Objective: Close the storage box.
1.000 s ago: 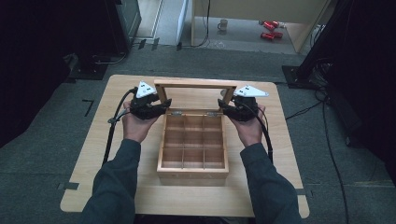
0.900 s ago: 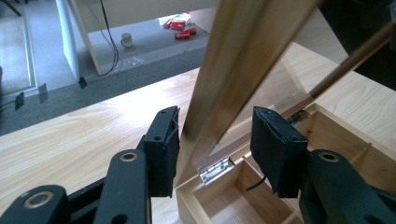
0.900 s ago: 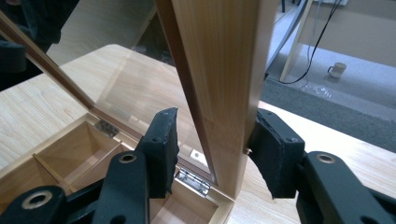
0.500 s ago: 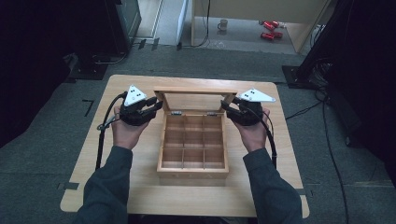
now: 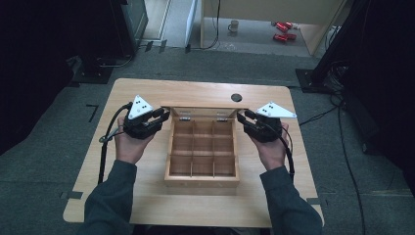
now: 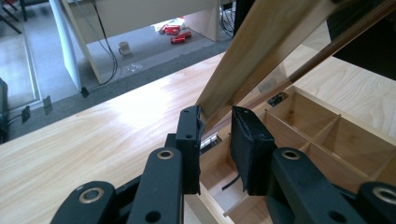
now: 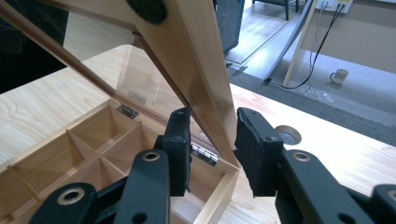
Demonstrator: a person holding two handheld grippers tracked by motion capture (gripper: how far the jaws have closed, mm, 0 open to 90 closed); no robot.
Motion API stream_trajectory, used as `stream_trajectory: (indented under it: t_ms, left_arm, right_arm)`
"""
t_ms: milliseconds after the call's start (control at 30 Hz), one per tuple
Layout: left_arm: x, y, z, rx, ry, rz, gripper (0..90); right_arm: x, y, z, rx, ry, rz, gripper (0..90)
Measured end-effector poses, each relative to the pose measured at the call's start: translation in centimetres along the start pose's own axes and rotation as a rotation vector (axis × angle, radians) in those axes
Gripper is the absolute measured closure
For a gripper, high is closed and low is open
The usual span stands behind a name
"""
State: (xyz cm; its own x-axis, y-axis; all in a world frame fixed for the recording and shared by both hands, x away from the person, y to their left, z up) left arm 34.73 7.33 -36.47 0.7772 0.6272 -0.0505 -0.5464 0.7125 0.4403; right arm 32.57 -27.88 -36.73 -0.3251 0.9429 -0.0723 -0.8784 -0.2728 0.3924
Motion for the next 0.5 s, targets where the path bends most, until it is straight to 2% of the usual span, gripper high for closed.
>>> stream_trajectory:
  t_ms: [200,500]
  left_arm:
    - [-0.5,0.2,-0.5,0.004,-0.002,0.002,73.7]
    - [-1.3,0.6,-1.4,0.005,0.001,0.004,73.4]
  right_arm:
    - [0.5,0.7,-0.4,-0.002,0.022,-0.007,68.1]
    - [1.0,1.7,-1.3,0.001,0.015,-0.004,68.4]
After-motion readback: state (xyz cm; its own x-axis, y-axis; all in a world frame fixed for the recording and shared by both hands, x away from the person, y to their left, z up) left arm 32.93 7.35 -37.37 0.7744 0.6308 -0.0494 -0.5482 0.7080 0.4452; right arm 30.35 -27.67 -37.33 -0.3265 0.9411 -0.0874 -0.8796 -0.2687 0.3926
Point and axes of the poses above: each handheld gripper's, and its own axes: y roughly backward along the jaws, z roughly out of its top, x roughly to its left, the point moved 1 cm from there along -y, roughly forward along the jaws, and after that the axes turned 12 degrees about -z, right-handed, at the moved point
